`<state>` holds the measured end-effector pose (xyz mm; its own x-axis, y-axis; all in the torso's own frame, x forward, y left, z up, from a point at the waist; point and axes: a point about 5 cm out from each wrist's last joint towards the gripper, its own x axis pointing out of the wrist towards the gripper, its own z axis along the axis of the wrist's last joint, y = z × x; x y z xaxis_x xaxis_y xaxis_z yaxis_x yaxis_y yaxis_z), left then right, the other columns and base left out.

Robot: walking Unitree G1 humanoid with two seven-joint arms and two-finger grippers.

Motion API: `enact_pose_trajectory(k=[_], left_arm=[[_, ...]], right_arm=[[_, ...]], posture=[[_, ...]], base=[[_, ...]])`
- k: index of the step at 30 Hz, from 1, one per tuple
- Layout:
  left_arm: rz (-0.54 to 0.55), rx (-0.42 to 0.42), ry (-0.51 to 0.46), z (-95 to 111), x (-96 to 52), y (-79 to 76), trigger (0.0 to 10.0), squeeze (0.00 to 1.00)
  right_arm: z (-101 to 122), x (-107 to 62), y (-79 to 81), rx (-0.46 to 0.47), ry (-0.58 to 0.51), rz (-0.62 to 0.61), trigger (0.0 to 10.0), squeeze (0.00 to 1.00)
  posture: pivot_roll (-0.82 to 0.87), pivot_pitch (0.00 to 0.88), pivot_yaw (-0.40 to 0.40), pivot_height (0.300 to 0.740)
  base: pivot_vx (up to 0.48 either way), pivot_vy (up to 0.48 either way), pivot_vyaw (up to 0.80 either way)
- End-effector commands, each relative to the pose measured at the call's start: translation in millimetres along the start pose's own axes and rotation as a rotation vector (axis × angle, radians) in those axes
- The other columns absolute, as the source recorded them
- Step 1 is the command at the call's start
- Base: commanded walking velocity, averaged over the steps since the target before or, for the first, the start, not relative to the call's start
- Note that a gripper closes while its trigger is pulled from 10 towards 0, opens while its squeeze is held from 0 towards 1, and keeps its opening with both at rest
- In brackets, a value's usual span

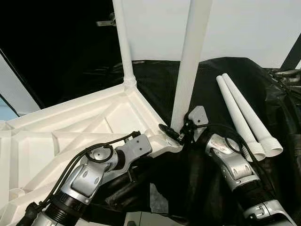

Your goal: Building children table

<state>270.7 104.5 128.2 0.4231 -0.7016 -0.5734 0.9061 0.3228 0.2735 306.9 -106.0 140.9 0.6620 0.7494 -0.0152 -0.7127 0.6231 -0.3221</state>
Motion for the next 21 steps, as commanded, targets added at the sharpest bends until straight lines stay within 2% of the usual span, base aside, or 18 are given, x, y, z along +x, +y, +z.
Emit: enact_pose_trajectory(k=[1, 3, 7, 10, 12, 14, 18, 19, 21], left_arm=[[0.069, 0.044, -0.02, 8, -12.8, 13.6, 10.0, 0.0], [0.069, 0.038, -0.023, 8, -13.0, 13.4, 10.0, 0.0], [0.069, 0.039, -0.025, 8, -13.2, 13.8, 10.0, 0.0], [0.069, 0.041, -0.025, 8, -13.6, 14.8, 10.0, 0.0], [0.068, 0.044, -0.025, 9, -13.7, 15.1, 10.0, 0.0], [0.068, 0.044, -0.025, 9, -13.8, 15.2, 10.0, 0.0], [0.068, 0.047, -0.026, 9, -14.2, 16.3, 10.0, 0.0], [0.068, 0.047, -0.026, 9, -14.2, 16.3, 10.0, 0.0], [0.067, 0.047, -0.027, 10, -14.3, 16.8, 10.0, 0.0]], right_arm=[[-30, -12.3, 4.5, 0.023, 0.146, 0.012, 10.0, 0.0], [-34, -13.1, 7.7, -0.014, 0.158, 0.04, 10.0, 0.0], [-38, -13.6, 10.4, -0.009, 0.165, 0.06, 10.0, 0.0], [-38, -13.1, 11.7, 0.049, 0.151, 0.05, 10.0, 0.0], [-37, -11.8, 10.1, 0.119, 0.138, 0.021, 10.0, 0.0], [-37, -11.4, 9.8, 0.133, 0.134, 0.015, 10.0, 0.0], [-30, -6.3, 5.7, 0.278, 0.089, -0.04, 10.0, 0.0], [-30, -6.3, 5.7, 0.278, 0.089, -0.04, 10.0, 0.0], [-29, -3.3, 1.7, 0.348, 0.087, -0.08, 10.0, 0.0]], posture=[[0.1, 0.0, 0.035, 0.74], [0.1, 0.0, 0.036, 0.74], [0.1, 0.0, 0.039, 0.74], [0.1, 0.0, 0.041, 0.74], [0.1, 0.0, 0.042, 0.74], [0.1, 0.0, 0.042, 0.74], [0.09, 0.0, 0.044, 0.74], [0.09, 0.0, 0.044, 0.74], [0.09, 0.0, 0.047, 0.74]], base=[[0.0, 0.0, 0.0], [0.0, 0.0, 0.0], [0.0, 0.0, 0.0], [0.0, 0.0, 0.0], [0.0, 0.0, 0.0], [0.0, 0.0, 0.0], [0.0, 0.0, 0.0], [0.0, 0.0, 0.0], [0.0, 0.0, 0.0]])
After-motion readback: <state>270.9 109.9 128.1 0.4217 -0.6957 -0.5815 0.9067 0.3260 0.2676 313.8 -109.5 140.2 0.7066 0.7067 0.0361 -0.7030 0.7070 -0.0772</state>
